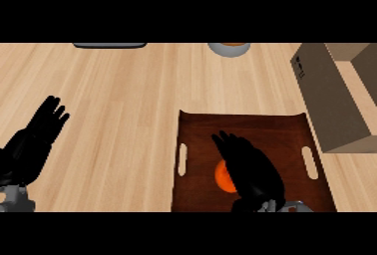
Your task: Pick the squash from the tray and place it in the cardboard box
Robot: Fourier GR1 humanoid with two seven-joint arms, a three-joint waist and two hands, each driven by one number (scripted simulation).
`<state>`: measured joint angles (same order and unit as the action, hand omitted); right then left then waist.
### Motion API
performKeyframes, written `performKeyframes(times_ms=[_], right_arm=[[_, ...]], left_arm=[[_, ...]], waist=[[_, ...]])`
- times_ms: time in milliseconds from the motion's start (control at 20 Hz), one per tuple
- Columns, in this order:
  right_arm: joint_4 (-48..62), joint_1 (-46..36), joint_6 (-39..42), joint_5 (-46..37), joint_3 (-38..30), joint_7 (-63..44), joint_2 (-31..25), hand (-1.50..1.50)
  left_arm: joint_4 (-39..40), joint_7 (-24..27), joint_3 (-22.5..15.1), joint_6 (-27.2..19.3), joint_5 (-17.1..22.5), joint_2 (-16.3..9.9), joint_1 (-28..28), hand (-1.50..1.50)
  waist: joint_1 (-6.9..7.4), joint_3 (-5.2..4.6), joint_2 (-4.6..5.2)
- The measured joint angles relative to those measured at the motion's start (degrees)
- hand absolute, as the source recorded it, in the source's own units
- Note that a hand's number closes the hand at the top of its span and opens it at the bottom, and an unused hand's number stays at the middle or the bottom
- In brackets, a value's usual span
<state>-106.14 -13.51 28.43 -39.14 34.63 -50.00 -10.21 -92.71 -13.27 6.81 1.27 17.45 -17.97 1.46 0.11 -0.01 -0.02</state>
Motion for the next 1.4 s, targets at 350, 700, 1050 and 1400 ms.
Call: performKeyframes(times_ms=[350, 700, 1050, 1400], right_arm=[[4.1, 0.6, 0.7, -3.9, -0.8, 1.4, 2.6, -1.5], [4.4, 1.5, 3.7, -6.0, -3.1, 2.6, 3.4, -1.5], [7.7, 2.2, 4.8, -8.8, -3.4, 3.7, 5.2, -1.5], [12.3, 3.0, 3.5, -12.0, -4.2, 7.4, 5.9, -1.5]], left_arm=[[-1.1, 0.0, 0.5, 0.8, -1.5, 1.5, -0.8, 0.0], [-0.8, -1.1, 1.2, 1.3, -2.6, 2.7, 0.3, 0.0], [-3.1, -3.2, 3.0, 2.2, -2.4, 2.8, -0.2, 0.0], [-2.8, -3.5, 3.8, 3.2, -3.2, 3.7, 0.1, 0.0]], waist=[[0.02, 0.01, 0.0], [-0.06, 0.0, -0.01], [0.01, 0.0, -0.01], [-0.01, 0.01, 0.01]])
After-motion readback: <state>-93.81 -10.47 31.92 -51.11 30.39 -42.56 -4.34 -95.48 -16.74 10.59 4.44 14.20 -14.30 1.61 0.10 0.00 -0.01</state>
